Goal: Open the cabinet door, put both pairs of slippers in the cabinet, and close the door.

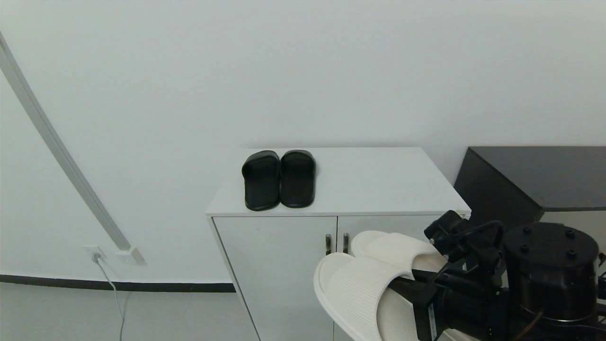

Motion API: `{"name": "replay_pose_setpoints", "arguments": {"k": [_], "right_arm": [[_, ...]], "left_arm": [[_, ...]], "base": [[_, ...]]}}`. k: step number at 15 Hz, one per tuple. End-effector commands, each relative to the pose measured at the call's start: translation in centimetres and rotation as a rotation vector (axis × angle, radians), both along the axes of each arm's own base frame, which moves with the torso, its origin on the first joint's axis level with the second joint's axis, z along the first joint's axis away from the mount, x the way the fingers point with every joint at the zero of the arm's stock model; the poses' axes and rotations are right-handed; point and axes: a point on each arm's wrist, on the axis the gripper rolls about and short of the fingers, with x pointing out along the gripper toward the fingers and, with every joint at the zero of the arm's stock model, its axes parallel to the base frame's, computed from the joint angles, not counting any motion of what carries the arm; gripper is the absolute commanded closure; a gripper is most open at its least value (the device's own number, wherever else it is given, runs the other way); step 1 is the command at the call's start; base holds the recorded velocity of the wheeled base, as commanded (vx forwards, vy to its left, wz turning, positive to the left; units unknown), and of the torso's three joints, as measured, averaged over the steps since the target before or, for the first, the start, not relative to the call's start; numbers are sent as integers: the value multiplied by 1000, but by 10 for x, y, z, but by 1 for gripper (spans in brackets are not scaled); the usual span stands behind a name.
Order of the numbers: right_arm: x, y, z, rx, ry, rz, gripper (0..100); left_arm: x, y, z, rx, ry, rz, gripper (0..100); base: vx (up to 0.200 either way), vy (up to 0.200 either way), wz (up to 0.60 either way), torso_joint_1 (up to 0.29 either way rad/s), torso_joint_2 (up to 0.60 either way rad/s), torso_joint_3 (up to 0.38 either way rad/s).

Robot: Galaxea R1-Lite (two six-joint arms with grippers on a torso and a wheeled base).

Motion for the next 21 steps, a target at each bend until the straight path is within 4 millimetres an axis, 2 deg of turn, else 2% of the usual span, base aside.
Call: {"name": "replay_pose_setpoints", "arguments": {"k": [1,11,21], "right_arm": [[0,0,-1,-3,2,0,100],[-1,0,-10,-39,16,7,100],[-4,-1,-10,-47,4,22,100]], "left_arm": [[0,0,0,0,1,0,0],[0,0,0,0,-1,0,0],[0,0,0,4,0,-2,0]], "base": [[0,0,0,-222,540,315],[0,0,0,-211,537,322],[0,0,0,-147,477,332]]}}
